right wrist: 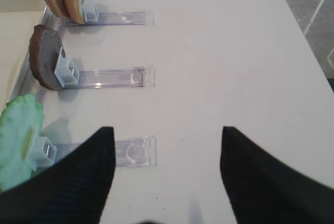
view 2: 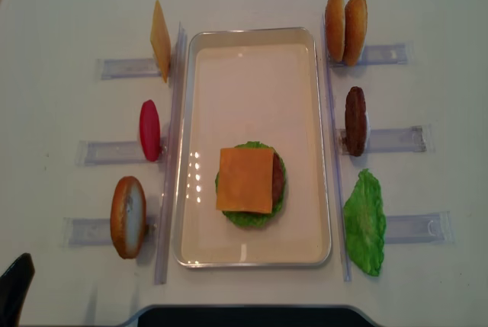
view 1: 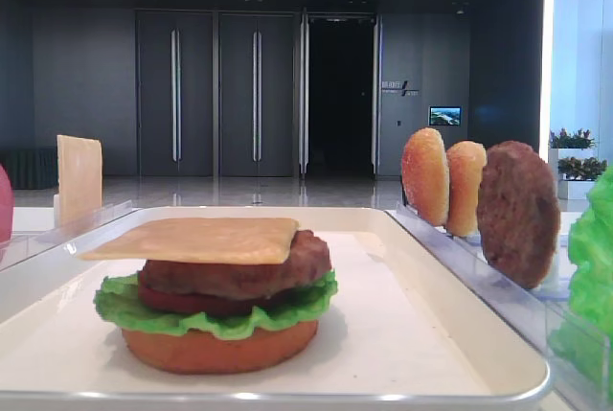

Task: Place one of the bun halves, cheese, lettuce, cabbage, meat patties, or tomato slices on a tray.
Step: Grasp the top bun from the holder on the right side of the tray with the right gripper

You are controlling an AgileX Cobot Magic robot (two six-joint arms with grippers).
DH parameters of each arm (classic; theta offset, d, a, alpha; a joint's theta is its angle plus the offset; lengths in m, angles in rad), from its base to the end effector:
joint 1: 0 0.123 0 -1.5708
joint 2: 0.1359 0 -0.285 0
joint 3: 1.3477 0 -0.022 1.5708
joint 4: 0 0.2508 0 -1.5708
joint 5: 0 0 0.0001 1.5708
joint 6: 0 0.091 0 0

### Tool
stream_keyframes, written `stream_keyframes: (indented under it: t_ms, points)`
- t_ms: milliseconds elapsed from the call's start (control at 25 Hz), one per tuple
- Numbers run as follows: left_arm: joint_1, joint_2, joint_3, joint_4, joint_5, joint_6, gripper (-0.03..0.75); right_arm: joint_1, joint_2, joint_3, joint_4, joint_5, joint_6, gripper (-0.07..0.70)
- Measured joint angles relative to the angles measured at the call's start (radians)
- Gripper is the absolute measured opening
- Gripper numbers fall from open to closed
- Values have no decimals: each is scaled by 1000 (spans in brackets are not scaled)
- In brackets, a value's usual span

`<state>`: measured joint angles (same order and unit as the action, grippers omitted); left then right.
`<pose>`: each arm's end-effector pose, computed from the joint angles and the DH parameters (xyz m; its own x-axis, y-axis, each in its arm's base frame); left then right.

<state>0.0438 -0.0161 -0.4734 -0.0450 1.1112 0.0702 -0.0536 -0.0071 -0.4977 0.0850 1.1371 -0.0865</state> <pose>-0.0063 -0.0040 0.2659 -0.5084 0.0279 -0.8607 0.0165 0.9996 0.0227 -0.0088 0.0075 0.2708 -0.5153 -0.0230 -0.8567 -0.0386 0.9992 -0.0036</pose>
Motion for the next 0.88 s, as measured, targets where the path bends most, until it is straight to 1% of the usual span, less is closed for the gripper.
stream_keyframes:
  t_ms: [680,800,880]
  points:
    - [0,0,0,0,0,0,575,0,8,-4,3,0,1,449]
    - [0,0,0,0,0,0,575,0,91,-21,20,-16,6,449]
    - [0,0,0,0,0,0,575,0,176,-33,39,-42,13,449]
